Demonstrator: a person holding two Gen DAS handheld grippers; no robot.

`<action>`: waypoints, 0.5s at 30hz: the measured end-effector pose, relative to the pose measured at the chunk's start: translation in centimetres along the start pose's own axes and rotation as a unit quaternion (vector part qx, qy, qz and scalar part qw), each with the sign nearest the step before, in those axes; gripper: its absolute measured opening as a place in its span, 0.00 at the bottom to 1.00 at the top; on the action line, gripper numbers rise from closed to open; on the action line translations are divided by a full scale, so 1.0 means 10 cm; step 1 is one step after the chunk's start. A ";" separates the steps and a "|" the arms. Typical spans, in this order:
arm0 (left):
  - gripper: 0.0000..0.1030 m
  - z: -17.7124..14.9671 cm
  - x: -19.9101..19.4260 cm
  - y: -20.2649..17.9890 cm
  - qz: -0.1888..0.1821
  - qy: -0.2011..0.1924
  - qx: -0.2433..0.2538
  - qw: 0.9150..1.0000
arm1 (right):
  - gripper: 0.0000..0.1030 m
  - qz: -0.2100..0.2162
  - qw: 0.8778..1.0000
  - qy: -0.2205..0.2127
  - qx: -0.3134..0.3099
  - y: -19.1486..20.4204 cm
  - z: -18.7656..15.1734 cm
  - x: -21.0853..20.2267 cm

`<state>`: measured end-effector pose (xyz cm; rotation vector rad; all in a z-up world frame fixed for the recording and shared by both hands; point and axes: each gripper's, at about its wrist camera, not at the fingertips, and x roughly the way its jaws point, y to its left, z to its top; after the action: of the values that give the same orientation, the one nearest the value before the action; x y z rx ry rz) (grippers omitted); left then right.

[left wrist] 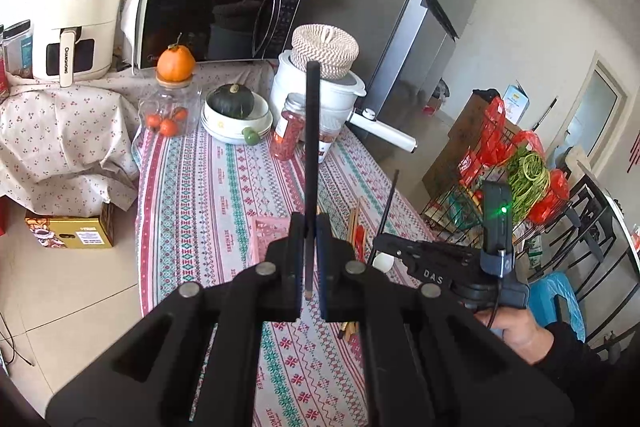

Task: Organize utensils
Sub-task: 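Carry the black stick with the left gripper and drop it into the pink basket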

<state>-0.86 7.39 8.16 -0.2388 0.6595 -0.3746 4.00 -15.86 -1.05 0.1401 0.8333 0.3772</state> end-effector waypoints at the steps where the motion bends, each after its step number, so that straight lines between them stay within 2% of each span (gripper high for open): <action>1: 0.06 0.01 -0.01 -0.01 0.000 -0.009 -0.002 1.000 | 0.05 -0.001 1.000 -0.011 -0.004 0.02 -0.01 -0.08; 8: 0.06 0.10 0.00 0.00 0.009 -0.066 -0.016 0.998 | 0.04 0.001 0.998 -0.055 -0.019 0.12 0.08 -0.40; 15: 0.06 0.17 0.21 0.02 0.025 -0.079 -0.025 0.996 | 0.04 0.010 0.998 -0.061 -0.020 0.18 0.23 -0.59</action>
<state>1.77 6.89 8.23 -0.2967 0.5195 -0.2881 1.61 -16.40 5.09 0.1334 0.7038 0.3990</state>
